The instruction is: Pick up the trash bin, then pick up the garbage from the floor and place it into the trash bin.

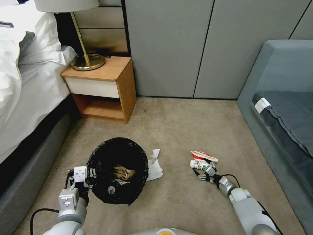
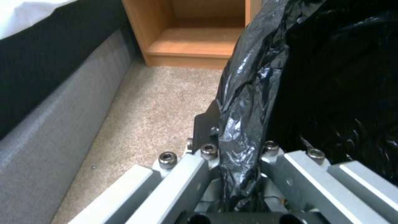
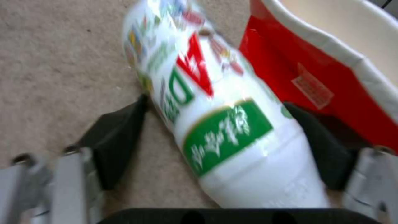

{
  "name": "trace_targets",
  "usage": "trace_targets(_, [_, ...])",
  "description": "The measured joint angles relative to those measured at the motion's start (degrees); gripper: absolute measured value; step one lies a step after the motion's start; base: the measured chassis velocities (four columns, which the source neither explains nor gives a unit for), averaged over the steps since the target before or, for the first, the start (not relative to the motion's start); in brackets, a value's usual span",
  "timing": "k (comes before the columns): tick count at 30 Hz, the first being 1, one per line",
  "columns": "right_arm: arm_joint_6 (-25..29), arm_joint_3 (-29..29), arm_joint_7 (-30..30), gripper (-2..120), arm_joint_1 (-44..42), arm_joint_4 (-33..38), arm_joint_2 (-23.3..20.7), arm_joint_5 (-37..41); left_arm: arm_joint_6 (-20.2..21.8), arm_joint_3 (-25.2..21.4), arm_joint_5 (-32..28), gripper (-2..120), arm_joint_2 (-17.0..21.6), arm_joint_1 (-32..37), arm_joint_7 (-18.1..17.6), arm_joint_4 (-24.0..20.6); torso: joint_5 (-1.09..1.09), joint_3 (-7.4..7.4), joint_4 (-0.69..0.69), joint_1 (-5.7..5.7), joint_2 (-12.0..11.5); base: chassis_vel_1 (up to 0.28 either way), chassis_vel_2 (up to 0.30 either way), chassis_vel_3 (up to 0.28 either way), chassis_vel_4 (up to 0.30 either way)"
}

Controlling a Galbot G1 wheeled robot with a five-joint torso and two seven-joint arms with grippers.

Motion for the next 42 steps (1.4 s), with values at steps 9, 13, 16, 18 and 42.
trace_targets(9, [0.0,-0.1,-1.0,45,-1.2,0.9,0.6,1.9,0.0,0.0,0.0,1,-0.1,-0.1,0.0,-0.1,0.05,0.01,0.06,0.0,0.0,0.0,0.0,0.0,0.0])
trace_targets(13, [0.0,-0.5,-1.6,43,-2.2,1.9,0.7,3.7,0.0,0.1,0.0,1,0.0,-0.2,0.0,-0.1,0.05,0.01,0.04,0.0,0.0,0.0,0.0,0.0,0.0])
trace_targets(16, [0.0,-1.0,-1.8,43,-3.1,3.2,0.7,4.7,0.0,0.1,-0.1,1,0.1,-0.3,0.0,-0.1,0.05,0.01,0.03,0.0,0.0,0.0,0.0,0.0,0.0])
trace_targets(18, [-0.3,-2.3,-1.9,43,-4.6,5.4,0.6,6.9,0.0,0.3,-0.1,1,0.0,-0.5,0.0,-0.1,0.05,0.02,0.03,0.0,0.0,0.0,0.0,0.0,0.0])
trace_targets(42, [-12.6,-22.3,6.7,42,-32.8,81.1,-4.5,40.5,1.0,1.9,-0.4,1,0.9,-2.5,0.5,1.9,0.04,0.01,0.03,0.0,0.0,0.0,0.0,0.0,0.0])
